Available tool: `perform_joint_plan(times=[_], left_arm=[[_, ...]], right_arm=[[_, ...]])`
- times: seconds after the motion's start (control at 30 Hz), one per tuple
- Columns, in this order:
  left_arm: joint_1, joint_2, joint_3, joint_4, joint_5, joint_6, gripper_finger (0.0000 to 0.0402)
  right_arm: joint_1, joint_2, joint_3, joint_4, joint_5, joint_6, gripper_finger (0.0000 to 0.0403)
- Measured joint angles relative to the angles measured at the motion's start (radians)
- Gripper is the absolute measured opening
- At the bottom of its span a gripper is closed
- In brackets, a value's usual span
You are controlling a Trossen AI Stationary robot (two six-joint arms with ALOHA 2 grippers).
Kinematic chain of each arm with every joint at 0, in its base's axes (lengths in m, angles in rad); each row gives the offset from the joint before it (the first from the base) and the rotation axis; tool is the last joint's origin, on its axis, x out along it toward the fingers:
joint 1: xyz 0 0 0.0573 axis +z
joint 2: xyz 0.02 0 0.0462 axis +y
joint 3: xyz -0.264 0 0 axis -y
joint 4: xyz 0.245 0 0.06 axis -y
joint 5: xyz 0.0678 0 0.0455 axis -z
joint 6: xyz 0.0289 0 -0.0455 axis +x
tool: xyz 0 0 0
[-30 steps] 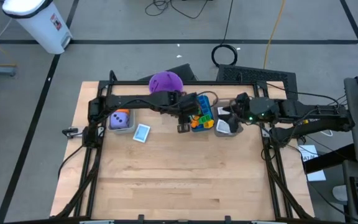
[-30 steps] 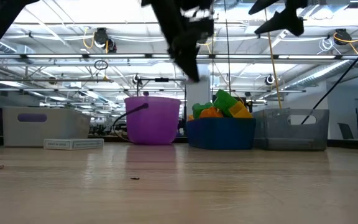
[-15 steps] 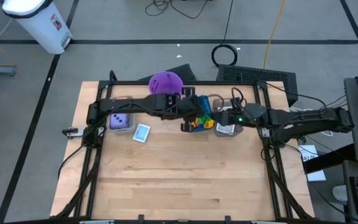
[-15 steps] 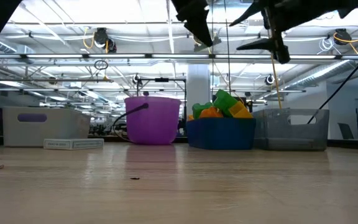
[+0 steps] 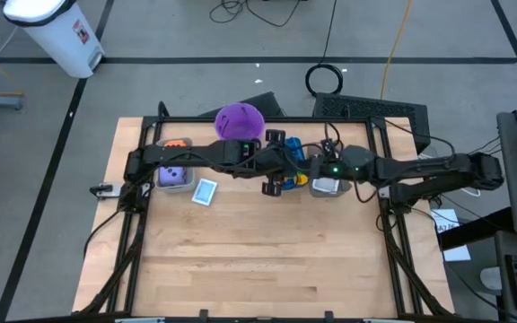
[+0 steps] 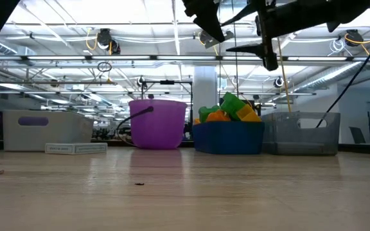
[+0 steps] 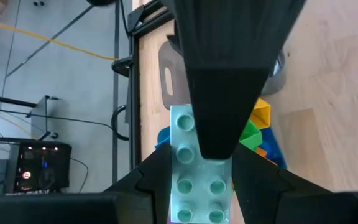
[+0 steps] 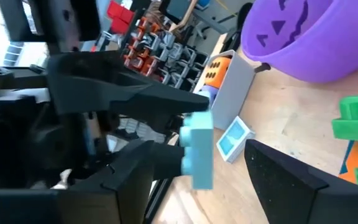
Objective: Pick & Place Toys
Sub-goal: Put the light blue game piece into the blue bin
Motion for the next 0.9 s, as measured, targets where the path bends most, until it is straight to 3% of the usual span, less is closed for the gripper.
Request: perform_joint_plan(times=[0.2, 0.53, 0.8, 0.9], left_arm=[[0.0, 0.0, 0.0, -0.001, 0.001, -0.018, 0.0143], [0.0, 0.0, 0.0, 0.008, 0.078, -0.02, 0.0196], [0.0, -0.034, 0.0, 0.0, 0.026, -0.075, 0.0214], [0.001, -0.083, 0.0, 0.003, 0.061, -0.122, 0.0215]], right_arm=[[0.0, 0.014, 0.0, 0.005, 0.002, -0.003, 0.0193], [0.0, 0.014, 0.0, 0.004, 0.004, -0.072, 0.0042], [-0.004, 0.011, 0.001, 0.067, 0.003, -0.141, 0.0038], [-0.01, 0.008, 0.001, 0.057, 0.002, -0.151, 0.0038]])
